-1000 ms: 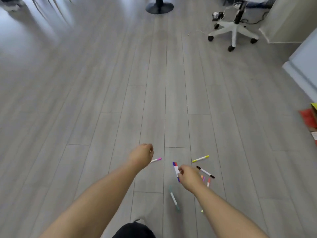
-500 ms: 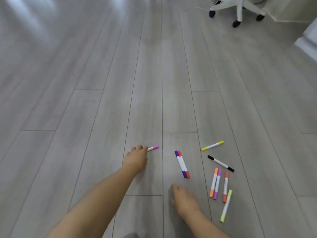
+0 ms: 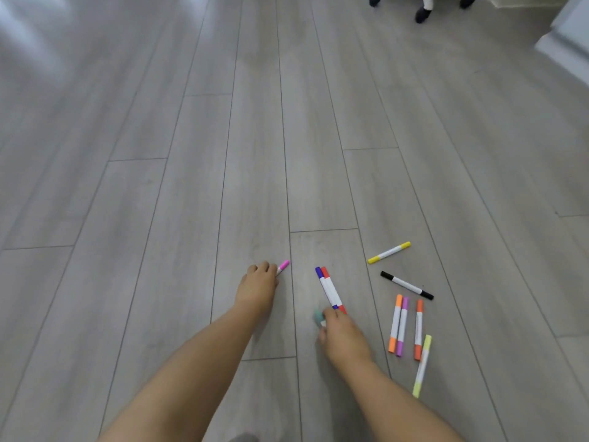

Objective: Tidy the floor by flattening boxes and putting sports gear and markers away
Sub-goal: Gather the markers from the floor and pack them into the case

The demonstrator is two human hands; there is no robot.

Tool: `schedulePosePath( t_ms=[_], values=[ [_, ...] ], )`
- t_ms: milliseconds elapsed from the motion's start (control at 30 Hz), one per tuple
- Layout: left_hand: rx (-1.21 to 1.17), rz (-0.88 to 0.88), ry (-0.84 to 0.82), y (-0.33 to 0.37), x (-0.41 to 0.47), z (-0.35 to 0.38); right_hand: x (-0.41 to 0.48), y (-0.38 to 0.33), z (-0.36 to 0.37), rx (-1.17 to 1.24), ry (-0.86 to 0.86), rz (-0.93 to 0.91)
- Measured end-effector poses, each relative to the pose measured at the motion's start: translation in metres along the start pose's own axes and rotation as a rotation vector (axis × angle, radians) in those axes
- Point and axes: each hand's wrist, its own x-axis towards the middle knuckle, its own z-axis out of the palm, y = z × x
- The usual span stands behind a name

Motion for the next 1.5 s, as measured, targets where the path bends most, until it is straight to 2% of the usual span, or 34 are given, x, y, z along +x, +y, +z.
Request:
schedulePosePath(
  t_ms=[133,233,367,533,633,800,833,900,967,1033,1167,1233,1367,1500],
  values=[
    [-0.028,-0.001,-0.016,0.023,0.007,0.002,0.024,0.007,-0.018,0.217,0.087,0.035],
    [-0.269,-0.087,0.026,0.037,0.009,0.004,0.044,0.008,-0.028,0.447,0.110,0.101],
    [-0.626,-0.113,0.055,0.051,0.009,-0.001,0.064,0.006,-0.039,0.685,0.115,0.166],
    [-1.071,-0.102,-0.108,0.059,0.003,-0.012,0.075,0.000,-0.049,0.965,0.002,0.206],
    [-1.166,-0.078,-0.205,0.061,0.000,-0.016,0.078,-0.003,-0.052,1.056,-0.038,0.186],
    [-1.099,-0.114,-0.253,0.060,0.000,-0.013,0.081,-0.004,-0.048,1.023,0.018,0.246],
    [-1.064,-0.130,-0.250,0.060,0.001,-0.011,0.080,-0.002,-0.047,0.915,0.072,0.244],
    [-0.999,-0.184,-0.220,0.060,0.003,-0.009,0.076,0.003,-0.046,0.535,0.167,0.183],
    [-0.974,-0.250,-0.201,0.060,0.006,-0.007,0.071,0.008,-0.038,0.234,0.147,0.113],
    [-0.958,-0.322,-0.212,0.060,0.006,-0.005,0.067,0.009,-0.026,0.049,0.086,0.082],
    [-0.940,-0.386,-0.186,0.056,0.007,0.003,0.061,0.008,-0.009,-0.212,0.118,0.050],
    [-1.015,-0.411,-0.143,0.056,0.006,0.006,0.060,0.005,-0.008,-0.203,0.155,0.038],
    [-1.184,-0.395,-0.126,0.057,0.005,0.004,0.063,-0.002,-0.011,0.127,0.210,0.025],
    [-1.355,-0.350,-0.159,0.059,0.006,0.000,0.068,-0.003,-0.008,0.291,0.214,-0.027]
  ],
)
